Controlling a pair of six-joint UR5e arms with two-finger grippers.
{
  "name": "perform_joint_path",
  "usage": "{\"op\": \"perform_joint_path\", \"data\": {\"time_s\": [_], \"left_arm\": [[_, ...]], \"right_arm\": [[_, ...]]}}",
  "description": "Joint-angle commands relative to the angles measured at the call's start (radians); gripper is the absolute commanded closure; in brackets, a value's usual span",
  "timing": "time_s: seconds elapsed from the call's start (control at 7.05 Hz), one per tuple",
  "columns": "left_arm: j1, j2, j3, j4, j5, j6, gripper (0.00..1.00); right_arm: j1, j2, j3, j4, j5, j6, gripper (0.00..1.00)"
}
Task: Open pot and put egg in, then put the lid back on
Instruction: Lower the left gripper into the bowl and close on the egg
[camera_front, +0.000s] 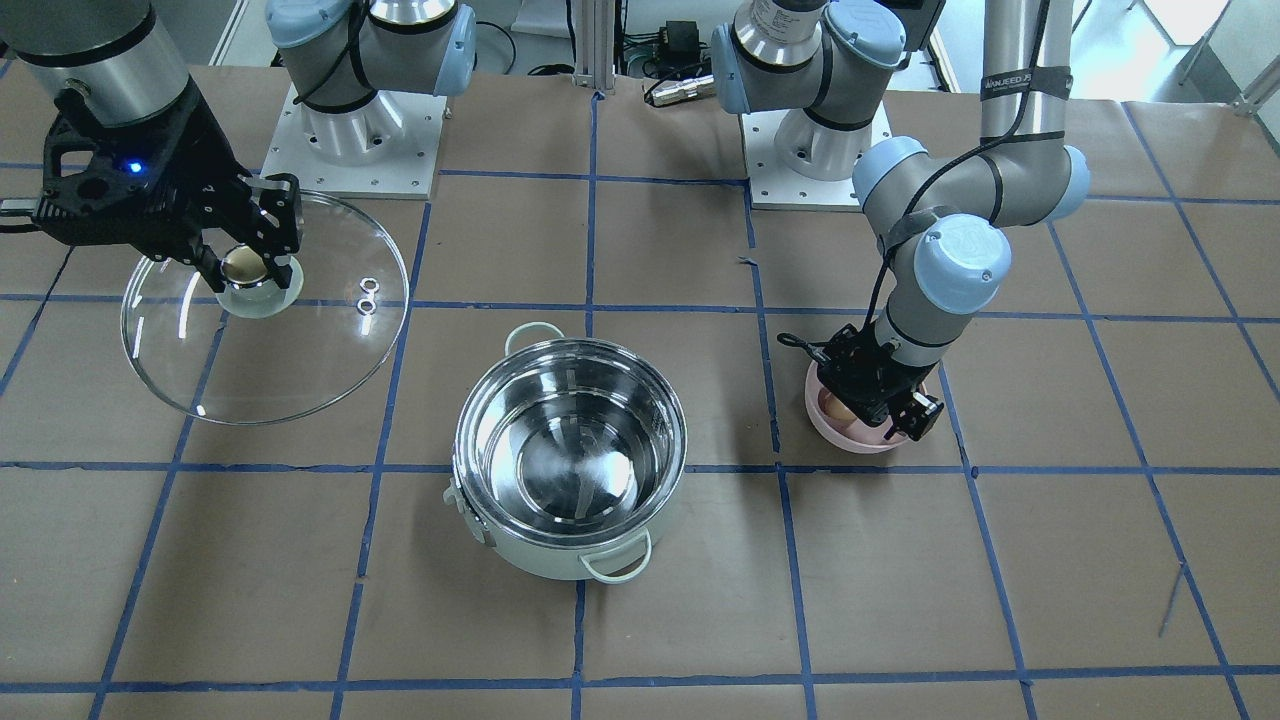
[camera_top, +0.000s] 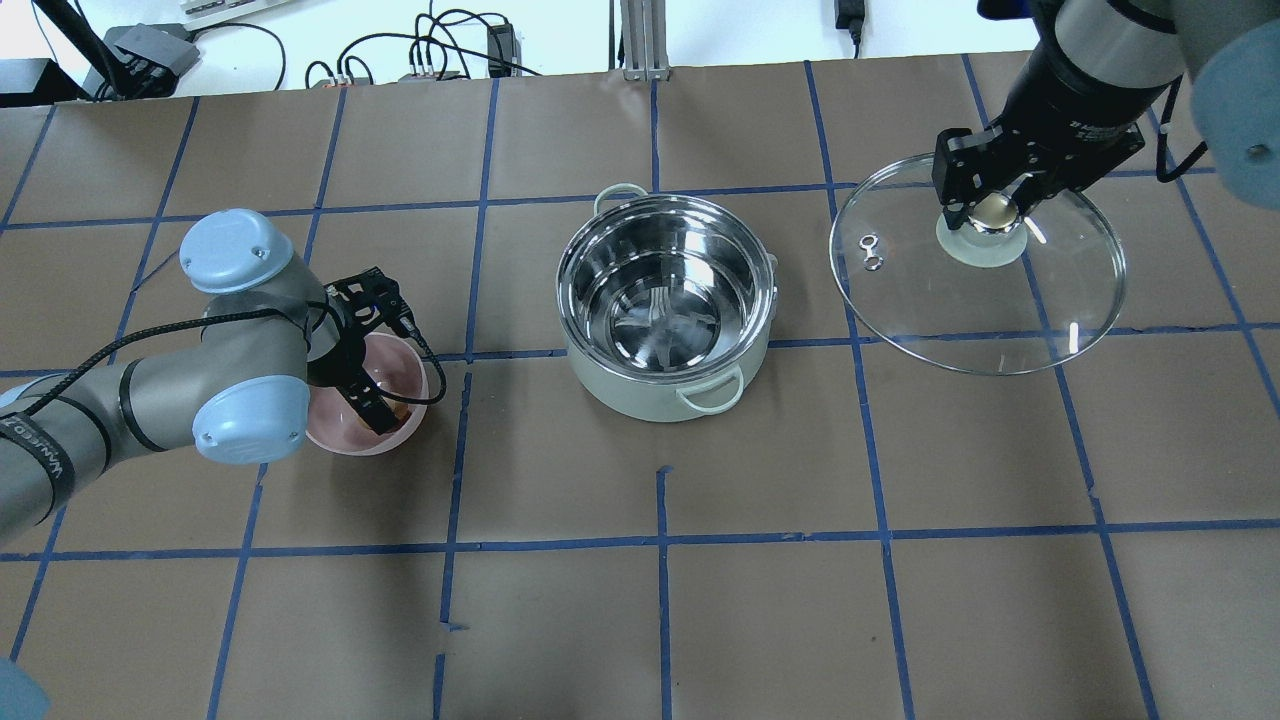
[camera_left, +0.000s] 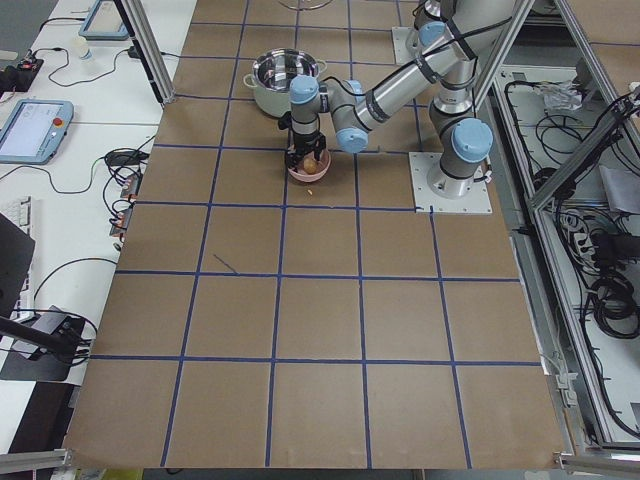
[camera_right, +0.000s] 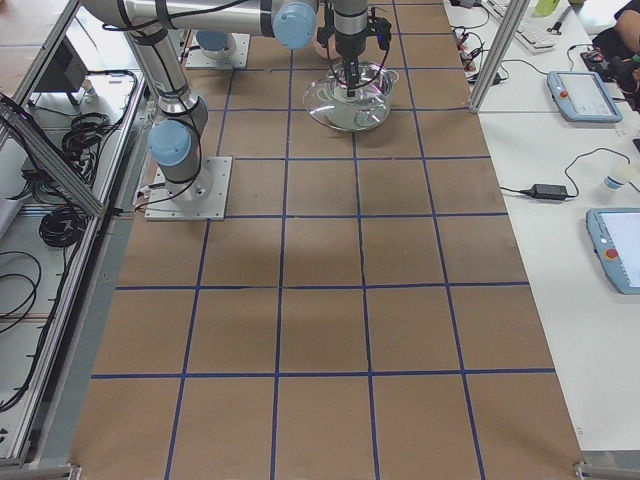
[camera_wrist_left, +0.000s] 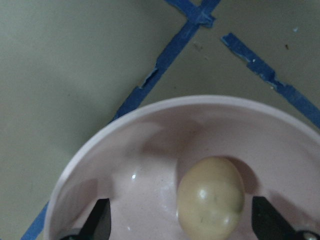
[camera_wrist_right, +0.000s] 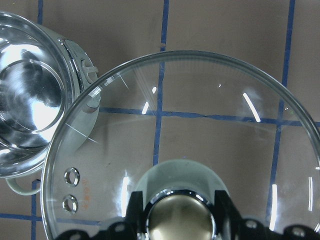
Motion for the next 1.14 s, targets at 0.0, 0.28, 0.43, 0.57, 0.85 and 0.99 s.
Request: {"op": "perform_joint_path", "data": {"time_s": [0.0, 0.28, 0.43, 0.57, 0.85, 0.99], "left_arm": [[0.0, 0.0, -0.003, -0.001, -0.002, 0.001, 0.05], [0.0, -0.001, -0.003, -0.001, 0.001, 0.003, 0.17], [0.0, -0.001, -0.003, -0.002, 0.006, 0.001, 0.28], [0.0, -0.001, -0.001, -0.002, 0.003, 0.001, 0.31], [0.0, -0.001, -0.003, -0.002, 0.007, 0.003, 0.48], [0.0, 0.0, -0.003, -0.002, 0.006, 0.001, 0.58]], "right_arm": [[0.0, 0.001, 0.0, 0.0, 0.0, 0.0, 0.77], [0.0, 0.0, 0.002, 0.0, 0.0, 0.0, 0.77], [0.0, -0.001, 0.002, 0.0, 0.0, 0.001, 0.77], [0.0, 0.0, 0.002, 0.0, 0.0, 0.001, 0.77], [0.0, 0.001, 0.002, 0.0, -0.002, 0.0, 0.77], [0.0, 0.001, 0.002, 0.0, -0.002, 0.0, 0.77]]}}
